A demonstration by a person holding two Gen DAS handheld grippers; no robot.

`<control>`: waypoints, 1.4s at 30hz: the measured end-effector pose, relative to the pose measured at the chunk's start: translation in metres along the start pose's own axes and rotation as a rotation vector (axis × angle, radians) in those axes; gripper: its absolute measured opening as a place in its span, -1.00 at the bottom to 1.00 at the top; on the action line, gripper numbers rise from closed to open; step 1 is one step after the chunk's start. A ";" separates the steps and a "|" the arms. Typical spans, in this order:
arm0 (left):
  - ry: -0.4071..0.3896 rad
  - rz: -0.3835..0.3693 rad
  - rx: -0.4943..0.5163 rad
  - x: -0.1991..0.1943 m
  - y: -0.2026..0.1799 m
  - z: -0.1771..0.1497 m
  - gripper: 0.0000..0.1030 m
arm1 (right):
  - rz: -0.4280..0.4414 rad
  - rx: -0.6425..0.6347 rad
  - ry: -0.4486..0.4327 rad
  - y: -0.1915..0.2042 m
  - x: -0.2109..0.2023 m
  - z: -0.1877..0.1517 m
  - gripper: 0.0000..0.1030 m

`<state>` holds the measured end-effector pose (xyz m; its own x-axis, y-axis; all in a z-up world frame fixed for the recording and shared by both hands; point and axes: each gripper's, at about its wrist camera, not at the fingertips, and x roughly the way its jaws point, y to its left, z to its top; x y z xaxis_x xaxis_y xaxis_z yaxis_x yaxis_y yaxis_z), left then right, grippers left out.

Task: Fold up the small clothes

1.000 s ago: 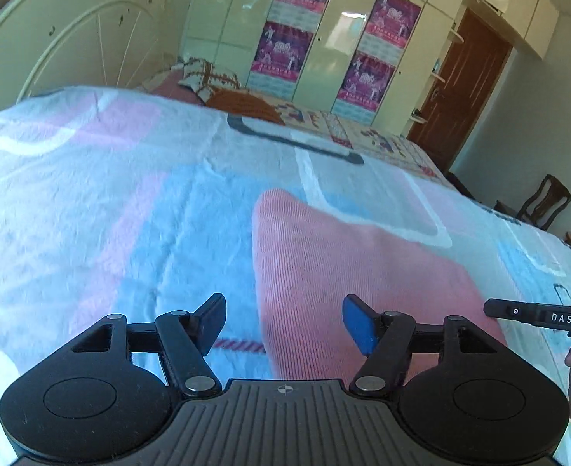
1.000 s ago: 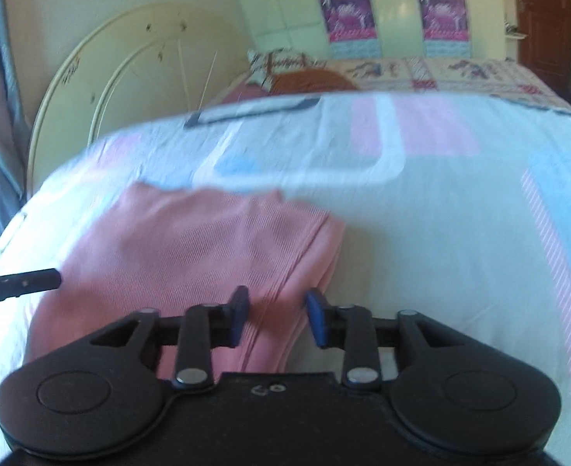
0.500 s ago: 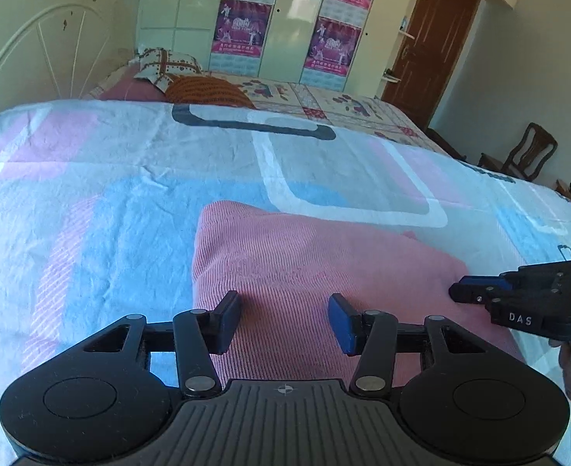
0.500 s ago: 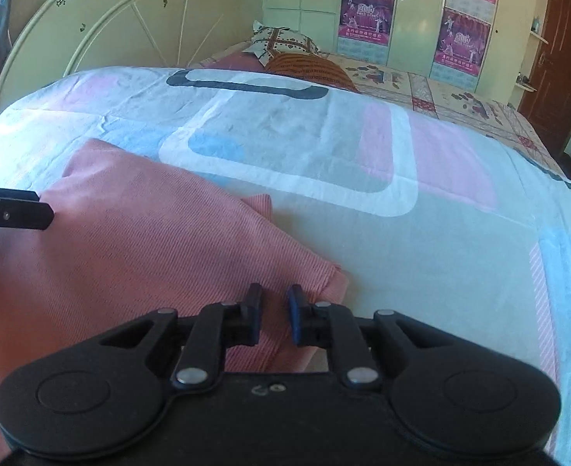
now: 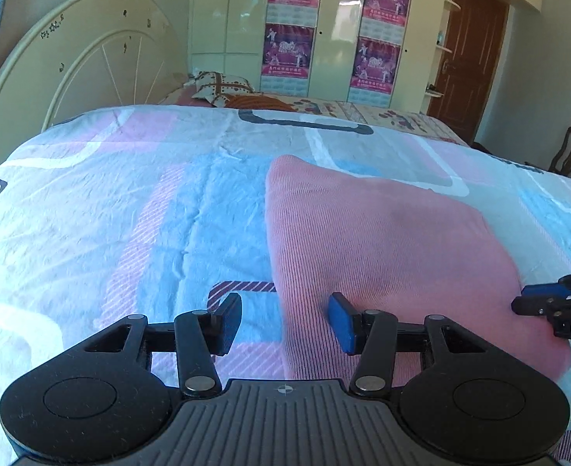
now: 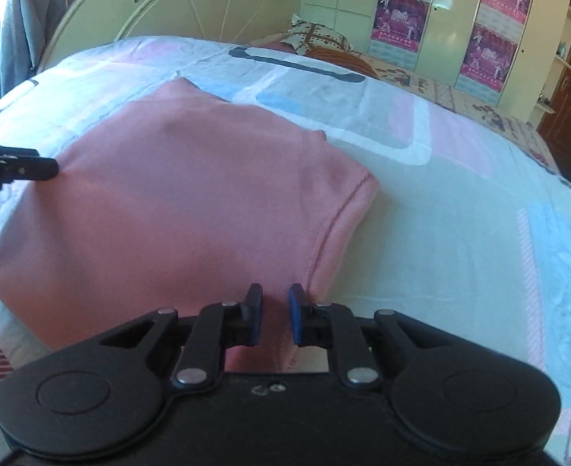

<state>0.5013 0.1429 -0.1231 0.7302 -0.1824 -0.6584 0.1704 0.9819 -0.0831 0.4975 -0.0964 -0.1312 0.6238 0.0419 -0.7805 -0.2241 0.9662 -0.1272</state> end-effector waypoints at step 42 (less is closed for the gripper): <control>-0.068 0.038 -0.029 -0.193 -0.095 -0.112 -0.03 | 0.071 0.238 -0.110 0.008 -0.185 -0.137 -0.66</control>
<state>0.2702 0.0906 -0.0720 0.7795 -0.1469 -0.6090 0.1231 0.9891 -0.0810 0.2779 -0.1318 -0.0722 0.6932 0.1269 -0.7095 -0.0965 0.9919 0.0830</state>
